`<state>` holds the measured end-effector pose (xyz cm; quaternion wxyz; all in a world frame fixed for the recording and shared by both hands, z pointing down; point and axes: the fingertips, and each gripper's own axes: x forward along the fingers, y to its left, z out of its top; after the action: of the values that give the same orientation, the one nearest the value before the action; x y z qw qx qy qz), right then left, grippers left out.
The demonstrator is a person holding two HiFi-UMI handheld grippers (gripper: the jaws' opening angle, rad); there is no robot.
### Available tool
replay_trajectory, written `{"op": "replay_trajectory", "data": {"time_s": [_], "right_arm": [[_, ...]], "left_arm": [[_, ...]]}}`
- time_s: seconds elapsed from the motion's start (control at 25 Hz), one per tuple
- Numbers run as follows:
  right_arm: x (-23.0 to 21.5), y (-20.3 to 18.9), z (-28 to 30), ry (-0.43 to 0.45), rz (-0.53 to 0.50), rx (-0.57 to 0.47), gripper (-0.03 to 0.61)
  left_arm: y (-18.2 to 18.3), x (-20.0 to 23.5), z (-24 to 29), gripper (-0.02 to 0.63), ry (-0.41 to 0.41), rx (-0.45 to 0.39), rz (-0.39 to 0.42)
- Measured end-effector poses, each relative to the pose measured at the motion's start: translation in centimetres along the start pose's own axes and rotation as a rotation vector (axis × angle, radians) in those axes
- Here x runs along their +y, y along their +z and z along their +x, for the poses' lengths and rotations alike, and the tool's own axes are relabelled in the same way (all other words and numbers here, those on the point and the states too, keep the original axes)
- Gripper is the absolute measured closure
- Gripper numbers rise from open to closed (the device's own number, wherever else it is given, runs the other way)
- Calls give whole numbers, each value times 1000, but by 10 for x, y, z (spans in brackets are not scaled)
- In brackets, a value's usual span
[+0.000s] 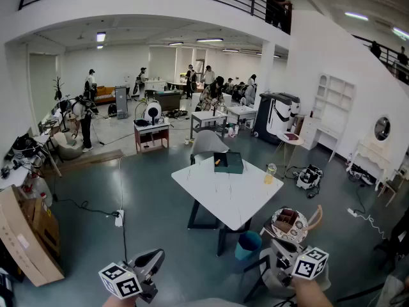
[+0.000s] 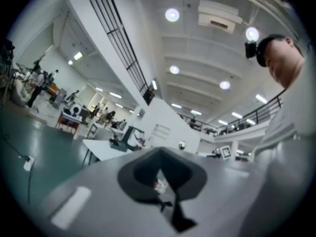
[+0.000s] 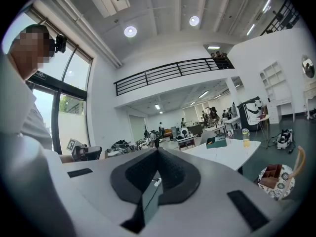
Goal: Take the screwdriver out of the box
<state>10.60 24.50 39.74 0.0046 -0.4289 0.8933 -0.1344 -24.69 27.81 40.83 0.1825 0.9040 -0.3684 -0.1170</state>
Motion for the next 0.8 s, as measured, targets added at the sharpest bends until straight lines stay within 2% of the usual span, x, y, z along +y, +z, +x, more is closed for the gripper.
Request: {"op": "replay_trajectory", "data": {"time_s": [0.32,0.8], "right_arm": [[-17,26,5,28,-45,-17,571],[-37,40,5,28,-58,-36,571]], "left_arm": [[5,-9,27,611,-9,-14,37],[2,-16,57,611,-23,8,52]]}}
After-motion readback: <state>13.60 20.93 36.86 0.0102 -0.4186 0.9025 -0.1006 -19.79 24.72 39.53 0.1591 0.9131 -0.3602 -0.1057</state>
